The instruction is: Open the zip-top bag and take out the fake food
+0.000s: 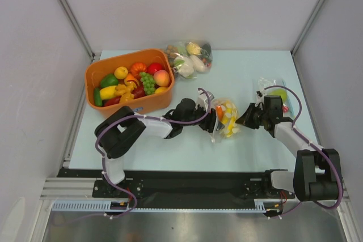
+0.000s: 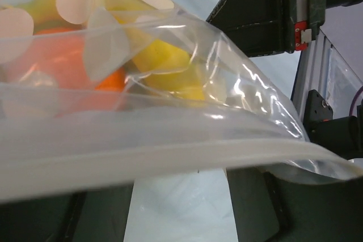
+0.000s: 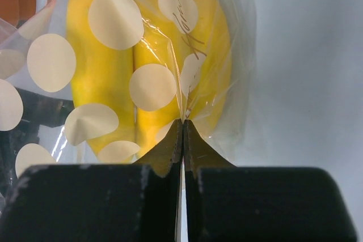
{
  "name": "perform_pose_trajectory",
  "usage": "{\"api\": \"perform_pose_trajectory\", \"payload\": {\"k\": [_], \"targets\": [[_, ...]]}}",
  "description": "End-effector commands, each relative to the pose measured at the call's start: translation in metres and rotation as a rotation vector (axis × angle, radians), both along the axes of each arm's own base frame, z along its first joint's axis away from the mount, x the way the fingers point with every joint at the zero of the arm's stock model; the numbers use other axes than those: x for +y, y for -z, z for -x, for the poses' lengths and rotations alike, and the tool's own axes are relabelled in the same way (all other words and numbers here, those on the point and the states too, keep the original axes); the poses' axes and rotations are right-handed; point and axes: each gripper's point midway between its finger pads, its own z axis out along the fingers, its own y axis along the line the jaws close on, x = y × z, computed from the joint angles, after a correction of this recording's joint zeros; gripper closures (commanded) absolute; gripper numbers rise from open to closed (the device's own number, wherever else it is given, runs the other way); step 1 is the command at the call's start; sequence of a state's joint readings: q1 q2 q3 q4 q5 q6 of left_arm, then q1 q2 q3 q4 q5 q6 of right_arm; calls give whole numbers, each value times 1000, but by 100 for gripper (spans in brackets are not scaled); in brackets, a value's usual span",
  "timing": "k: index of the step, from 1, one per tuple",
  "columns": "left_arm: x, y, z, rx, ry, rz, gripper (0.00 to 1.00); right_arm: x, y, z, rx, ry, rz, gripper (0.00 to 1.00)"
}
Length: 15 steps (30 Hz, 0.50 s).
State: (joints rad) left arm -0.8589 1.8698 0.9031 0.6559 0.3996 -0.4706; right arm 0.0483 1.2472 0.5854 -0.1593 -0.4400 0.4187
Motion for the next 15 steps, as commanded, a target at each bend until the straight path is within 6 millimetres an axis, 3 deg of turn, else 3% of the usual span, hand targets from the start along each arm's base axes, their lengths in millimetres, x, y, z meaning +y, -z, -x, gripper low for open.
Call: {"api": "perform_pose_trajectory", "payload": {"k": [1, 11, 13, 15], "targets": [[-20, -19, 0, -35, 43, 67, 35, 3, -10, 0, -28, -11, -21, 100], [-33, -3, -5, -18, 51, 28, 34, 3, -12, 4, -30, -17, -20, 100], [-38, -2, -2, -9, 68, 39, 36, 3, -11, 5, -28, -21, -18, 100], [-41, -4, 1, -3, 81, 52, 50, 1, -12, 5, -34, -15, -7, 100]]}}
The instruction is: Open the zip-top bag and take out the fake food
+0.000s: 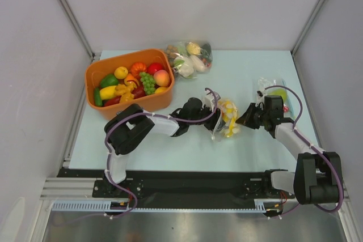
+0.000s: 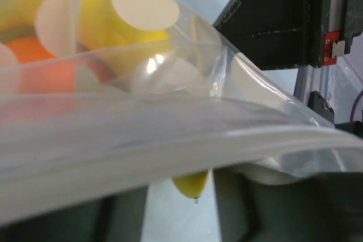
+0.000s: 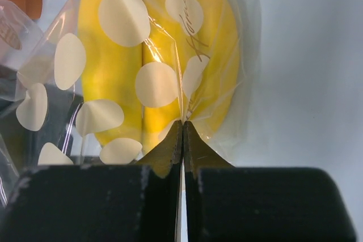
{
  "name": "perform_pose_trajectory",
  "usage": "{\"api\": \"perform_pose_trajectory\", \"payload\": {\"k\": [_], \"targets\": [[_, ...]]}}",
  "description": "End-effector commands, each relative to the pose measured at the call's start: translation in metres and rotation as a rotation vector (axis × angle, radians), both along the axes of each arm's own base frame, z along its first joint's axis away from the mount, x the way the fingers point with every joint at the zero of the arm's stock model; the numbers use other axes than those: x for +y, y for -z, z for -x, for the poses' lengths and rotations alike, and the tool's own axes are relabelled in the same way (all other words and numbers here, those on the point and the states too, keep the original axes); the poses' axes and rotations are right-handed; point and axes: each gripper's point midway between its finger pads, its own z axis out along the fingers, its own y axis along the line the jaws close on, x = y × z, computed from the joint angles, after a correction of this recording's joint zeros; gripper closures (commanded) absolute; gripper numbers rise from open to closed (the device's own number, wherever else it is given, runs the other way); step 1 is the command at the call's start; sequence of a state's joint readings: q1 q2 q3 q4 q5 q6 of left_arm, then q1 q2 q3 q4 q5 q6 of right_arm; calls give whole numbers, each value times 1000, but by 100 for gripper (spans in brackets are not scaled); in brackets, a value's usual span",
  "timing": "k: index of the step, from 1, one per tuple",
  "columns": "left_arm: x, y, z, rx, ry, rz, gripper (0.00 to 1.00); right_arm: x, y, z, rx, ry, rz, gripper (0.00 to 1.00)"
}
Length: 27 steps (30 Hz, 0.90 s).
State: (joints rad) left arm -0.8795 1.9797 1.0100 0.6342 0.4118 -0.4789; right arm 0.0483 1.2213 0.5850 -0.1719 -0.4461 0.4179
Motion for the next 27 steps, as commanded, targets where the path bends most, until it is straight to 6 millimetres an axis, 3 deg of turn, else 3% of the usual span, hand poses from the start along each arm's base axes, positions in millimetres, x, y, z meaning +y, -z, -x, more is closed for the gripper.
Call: {"api": "perform_pose_trajectory", "payload": {"k": [1, 2, 4, 5, 6, 16, 17, 27], "targets": [[-17, -18, 8, -15, 66, 70, 57, 0, -5, 4, -19, -12, 4, 100], [-17, -18, 9, -14, 66, 72, 71, -1, -6, 4, -21, -9, 8, 100], [-15, -21, 12, -18, 76, 75, 84, -5, -5, 3, -25, -1, 29, 100], [-13, -23, 12, -24, 74, 73, 95, -7, -6, 2, -28, 3, 37, 100], [-10, -21, 14, -23, 73, 64, 98, -9, -5, 1, -28, 10, 51, 100], [22, -37, 9, -89, 24, -25, 100, -31, -6, -7, -32, 45, 136, 100], [23, -38, 9, -88, 24, -25, 100, -40, -4, -9, -29, 73, 144, 100], [22, -71, 44, -41, 267, 33, 100, -50, -11, -22, -42, 104, 184, 100]]}}
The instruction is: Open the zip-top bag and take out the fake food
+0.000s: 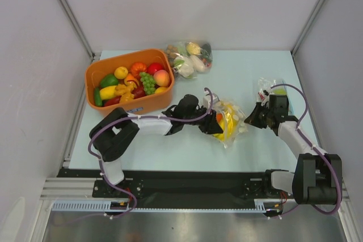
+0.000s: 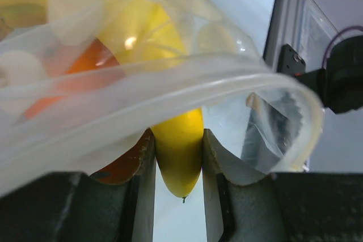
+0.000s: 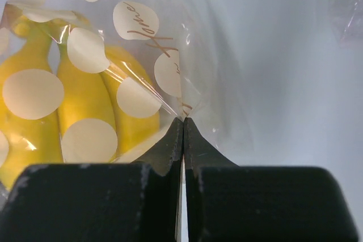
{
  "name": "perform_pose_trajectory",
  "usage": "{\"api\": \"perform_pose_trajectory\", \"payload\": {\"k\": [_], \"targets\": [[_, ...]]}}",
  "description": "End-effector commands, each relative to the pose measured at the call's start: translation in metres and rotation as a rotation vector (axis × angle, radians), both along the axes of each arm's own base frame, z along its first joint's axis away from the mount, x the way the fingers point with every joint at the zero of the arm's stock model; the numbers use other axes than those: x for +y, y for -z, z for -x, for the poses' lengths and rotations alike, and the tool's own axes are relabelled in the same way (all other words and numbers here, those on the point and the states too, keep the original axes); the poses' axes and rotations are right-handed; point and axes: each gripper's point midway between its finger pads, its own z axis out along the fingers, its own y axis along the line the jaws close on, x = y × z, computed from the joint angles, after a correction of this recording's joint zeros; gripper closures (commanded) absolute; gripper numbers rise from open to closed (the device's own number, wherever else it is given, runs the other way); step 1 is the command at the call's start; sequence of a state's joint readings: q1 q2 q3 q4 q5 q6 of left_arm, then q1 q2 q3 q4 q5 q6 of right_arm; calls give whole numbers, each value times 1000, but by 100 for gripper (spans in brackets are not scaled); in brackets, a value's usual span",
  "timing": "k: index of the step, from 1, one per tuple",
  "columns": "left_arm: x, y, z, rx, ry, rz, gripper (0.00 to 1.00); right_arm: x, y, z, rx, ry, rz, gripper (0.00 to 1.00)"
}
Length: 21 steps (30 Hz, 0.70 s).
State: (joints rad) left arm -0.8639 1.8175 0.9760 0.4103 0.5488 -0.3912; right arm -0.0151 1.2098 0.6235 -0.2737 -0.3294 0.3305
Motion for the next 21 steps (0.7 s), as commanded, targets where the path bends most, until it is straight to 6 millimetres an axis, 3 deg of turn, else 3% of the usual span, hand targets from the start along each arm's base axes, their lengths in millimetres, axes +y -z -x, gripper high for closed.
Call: {"api": "perform_pose_trajectory", "payload": {"k": [1, 5, 14, 21], "targets": [[-2, -53, 17, -41, 168, 105, 100, -11, -17, -21, -63, 19, 51, 100], [2, -66, 26, -18, 229, 151, 100, -11, -16, -25, -63, 20, 50, 100], [14, -99, 15, 2, 205, 257, 100, -16, -8, -23, -48, 27, 78, 100], [24, -106, 10, -3, 199, 240, 100, -22, -8, -26, -55, 47, 105, 100]]}}
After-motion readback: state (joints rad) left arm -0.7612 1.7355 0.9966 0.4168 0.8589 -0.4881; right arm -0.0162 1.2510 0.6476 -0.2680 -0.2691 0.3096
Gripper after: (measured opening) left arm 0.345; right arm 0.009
